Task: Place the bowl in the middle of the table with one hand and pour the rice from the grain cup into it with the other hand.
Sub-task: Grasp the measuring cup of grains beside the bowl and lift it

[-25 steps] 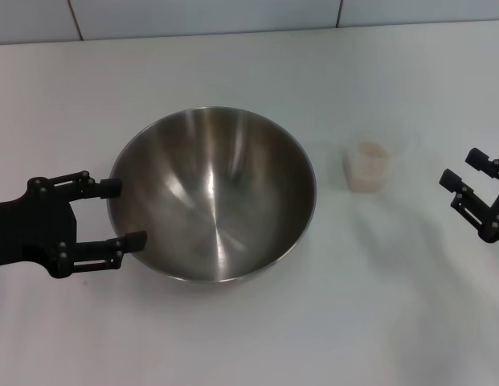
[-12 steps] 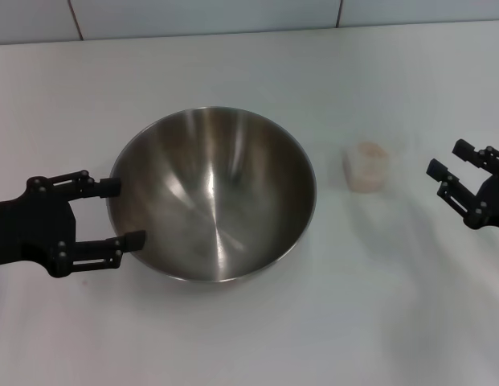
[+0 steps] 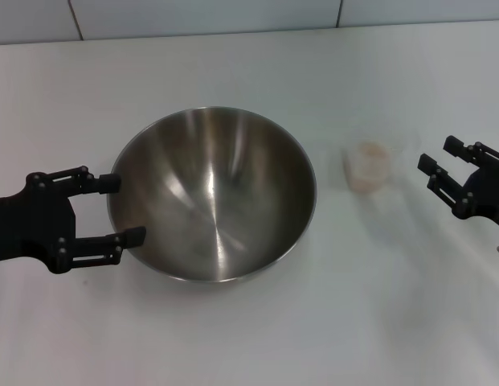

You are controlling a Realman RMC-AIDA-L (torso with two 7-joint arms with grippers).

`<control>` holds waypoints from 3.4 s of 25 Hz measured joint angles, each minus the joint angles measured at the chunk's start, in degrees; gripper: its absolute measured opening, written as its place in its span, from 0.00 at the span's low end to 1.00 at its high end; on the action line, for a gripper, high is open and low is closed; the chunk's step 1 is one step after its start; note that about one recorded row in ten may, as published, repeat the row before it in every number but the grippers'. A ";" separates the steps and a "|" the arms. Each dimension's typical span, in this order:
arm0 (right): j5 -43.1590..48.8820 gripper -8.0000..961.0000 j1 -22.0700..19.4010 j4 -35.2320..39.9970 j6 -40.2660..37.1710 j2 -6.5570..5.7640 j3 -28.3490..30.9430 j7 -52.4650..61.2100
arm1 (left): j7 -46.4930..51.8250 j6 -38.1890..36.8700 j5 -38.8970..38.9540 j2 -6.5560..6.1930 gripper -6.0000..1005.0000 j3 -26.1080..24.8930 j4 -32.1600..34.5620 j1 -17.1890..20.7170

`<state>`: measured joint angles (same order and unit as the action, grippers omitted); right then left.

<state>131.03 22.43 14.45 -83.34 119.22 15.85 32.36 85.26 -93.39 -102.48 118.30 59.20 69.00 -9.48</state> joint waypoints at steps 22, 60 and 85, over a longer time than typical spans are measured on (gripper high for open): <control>0.02 0.51 2.11 -1.45 6.52 -0.02 0.45 0.52 | 0.00 0.14 -0.16 -0.17 0.81 -0.14 -0.35 -0.62; 0.02 0.51 4.13 -2.62 10.98 -0.04 1.63 0.15 | -0.71 -1.14 -0.27 -0.09 0.81 -2.19 -1.63 1.90; -0.61 0.50 5.97 -3.57 13.42 -0.04 1.73 0.07 | -0.71 -1.98 -0.26 -0.18 0.81 -2.39 -1.60 1.93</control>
<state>130.42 28.40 10.88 -69.92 119.18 17.58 32.43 84.55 -95.36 -102.74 118.12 56.81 67.40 -7.56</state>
